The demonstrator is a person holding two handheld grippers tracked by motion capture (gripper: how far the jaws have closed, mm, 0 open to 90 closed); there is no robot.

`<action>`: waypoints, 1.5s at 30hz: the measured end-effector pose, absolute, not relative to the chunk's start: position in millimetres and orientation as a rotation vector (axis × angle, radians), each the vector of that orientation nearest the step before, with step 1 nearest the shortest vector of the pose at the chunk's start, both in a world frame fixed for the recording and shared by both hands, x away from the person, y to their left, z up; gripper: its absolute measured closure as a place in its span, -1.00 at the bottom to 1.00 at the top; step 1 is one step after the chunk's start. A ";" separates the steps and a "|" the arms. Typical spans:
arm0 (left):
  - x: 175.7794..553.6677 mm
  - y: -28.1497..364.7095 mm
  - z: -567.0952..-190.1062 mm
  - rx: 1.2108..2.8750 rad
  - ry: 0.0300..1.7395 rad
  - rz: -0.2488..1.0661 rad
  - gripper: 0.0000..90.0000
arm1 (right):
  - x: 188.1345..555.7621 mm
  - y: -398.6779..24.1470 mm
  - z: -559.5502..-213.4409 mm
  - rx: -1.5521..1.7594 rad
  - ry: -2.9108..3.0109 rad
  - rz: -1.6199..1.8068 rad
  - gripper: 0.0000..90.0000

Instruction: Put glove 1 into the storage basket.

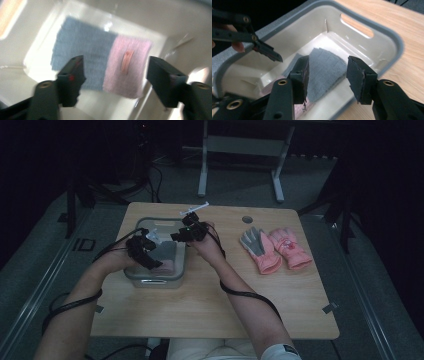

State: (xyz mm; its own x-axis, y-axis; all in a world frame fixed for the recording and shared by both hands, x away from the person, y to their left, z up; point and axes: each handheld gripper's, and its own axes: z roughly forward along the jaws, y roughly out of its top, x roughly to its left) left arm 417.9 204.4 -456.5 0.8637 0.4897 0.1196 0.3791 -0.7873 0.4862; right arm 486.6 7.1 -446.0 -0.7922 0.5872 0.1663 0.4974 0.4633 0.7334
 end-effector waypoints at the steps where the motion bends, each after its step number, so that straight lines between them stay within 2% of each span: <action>1: 417.2 202.1 -453.9 2.573 0.646 0.304 -0.56 | 485.2 2.9 -443.3 0.958 2.587 1.249 0.18; 2: 415.5 199.1 -451.2 2.577 0.639 0.331 -0.67 | 483.5 -1.0 -441.0 0.950 2.580 1.252 0.19; 3: 414.4 196.0 -449.5 2.569 0.644 0.347 -0.68 | 481.8 -4.8 -439.4 0.946 2.578 1.257 0.20; 8: 415.0 182.4 -446.6 2.557 0.672 0.280 -0.97 | 476.8 -18.5 -436.8 0.931 2.572 1.256 0.23; 14: 413.1 159.5 -443.8 2.529 0.649 0.263 -0.97 | 470.5 -36.7 -433.1 0.904 2.566 1.236 0.23; 17: 410.3 142.9 -439.6 2.513 0.625 0.272 -0.97 | 466.8 -51.1 -429.5 0.891 2.556 1.221 0.14; 27: 405.9 111.1 -436.3 2.500 0.605 0.322 -0.97 | 457.5 -87.7 -429.5 0.896 2.531 1.192 0.05; 38: 391.5 72.3 -441.4 2.484 0.510 0.250 -0.97 | 451.4 -138.4 -434.9 0.896 2.512 1.147 0.18; 45: 379.7 56.8 -455.8 2.456 0.530 0.221 -0.97 | 450.8 -167.4 -435.4 0.897 2.468 1.145 0.25</action>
State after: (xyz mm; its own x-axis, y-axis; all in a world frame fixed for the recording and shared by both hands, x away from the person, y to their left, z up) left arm 379.7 56.8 -455.8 0.9059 0.4221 0.0327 0.3205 -0.7344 0.5983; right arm 450.8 -167.4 -435.4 -0.7696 0.6385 0.0103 0.4203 0.4944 0.7609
